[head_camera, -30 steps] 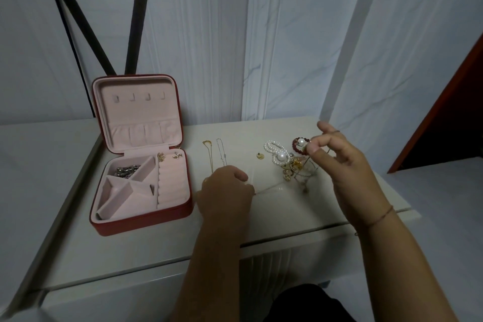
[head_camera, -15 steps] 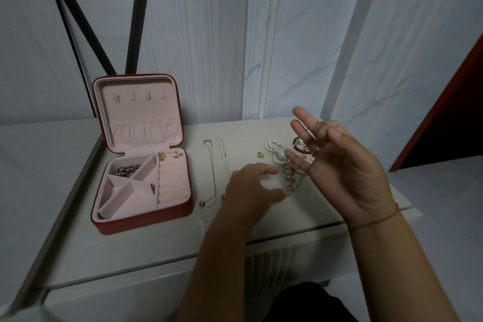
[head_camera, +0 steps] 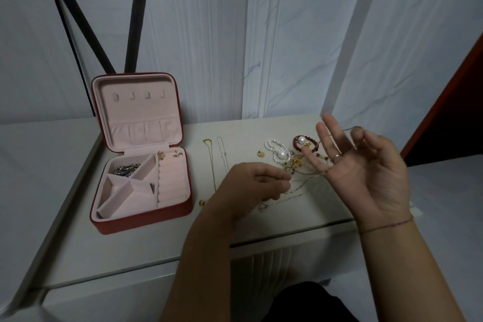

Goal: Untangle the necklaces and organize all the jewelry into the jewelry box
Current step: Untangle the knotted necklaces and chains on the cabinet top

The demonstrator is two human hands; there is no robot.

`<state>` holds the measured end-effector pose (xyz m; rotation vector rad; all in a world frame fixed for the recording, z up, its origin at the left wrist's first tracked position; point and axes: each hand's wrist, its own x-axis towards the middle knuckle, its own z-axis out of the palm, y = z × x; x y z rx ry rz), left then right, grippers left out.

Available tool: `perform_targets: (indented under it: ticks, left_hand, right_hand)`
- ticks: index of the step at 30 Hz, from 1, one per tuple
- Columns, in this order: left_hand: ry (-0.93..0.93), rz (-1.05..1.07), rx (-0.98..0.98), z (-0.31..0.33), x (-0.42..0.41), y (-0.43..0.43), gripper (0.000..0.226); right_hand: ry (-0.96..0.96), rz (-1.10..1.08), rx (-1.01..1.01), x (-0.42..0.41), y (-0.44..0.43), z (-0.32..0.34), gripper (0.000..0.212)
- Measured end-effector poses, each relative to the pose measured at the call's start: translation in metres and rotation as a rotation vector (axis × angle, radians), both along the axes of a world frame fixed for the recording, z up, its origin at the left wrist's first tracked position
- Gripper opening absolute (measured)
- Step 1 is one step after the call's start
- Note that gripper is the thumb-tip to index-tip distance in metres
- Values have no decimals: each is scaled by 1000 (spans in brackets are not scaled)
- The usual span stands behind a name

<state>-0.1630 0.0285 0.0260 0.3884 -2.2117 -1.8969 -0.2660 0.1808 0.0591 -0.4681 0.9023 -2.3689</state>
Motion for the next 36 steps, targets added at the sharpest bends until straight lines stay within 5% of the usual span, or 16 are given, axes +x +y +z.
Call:
perform_targets:
  ticks: [6,11,16,22,32,36]
  left_hand:
    - [31,-17,119,2,3,-2,20]
    - [79,38,216,3,-2,2,16]
    - [95,108,238,3,-6,5,22]
    - [116,183,219,1,-8,6,18]
    - [124,202,100,2,-13,12,21]
    - [158,177,129,3,-11,13,21]
  right_hand:
    - [-63,-112,150,-10,6,-11,29]
    - [391,-221,737,1,-4,-22,18]
    - [631,-256,999,6,-10,-27,13]
    - [773,-271,838,17,-17,-19,12]
    - [999,-449,983,14,-25,-25,11]
    - [840,-427,908,15,-24,-26,16]
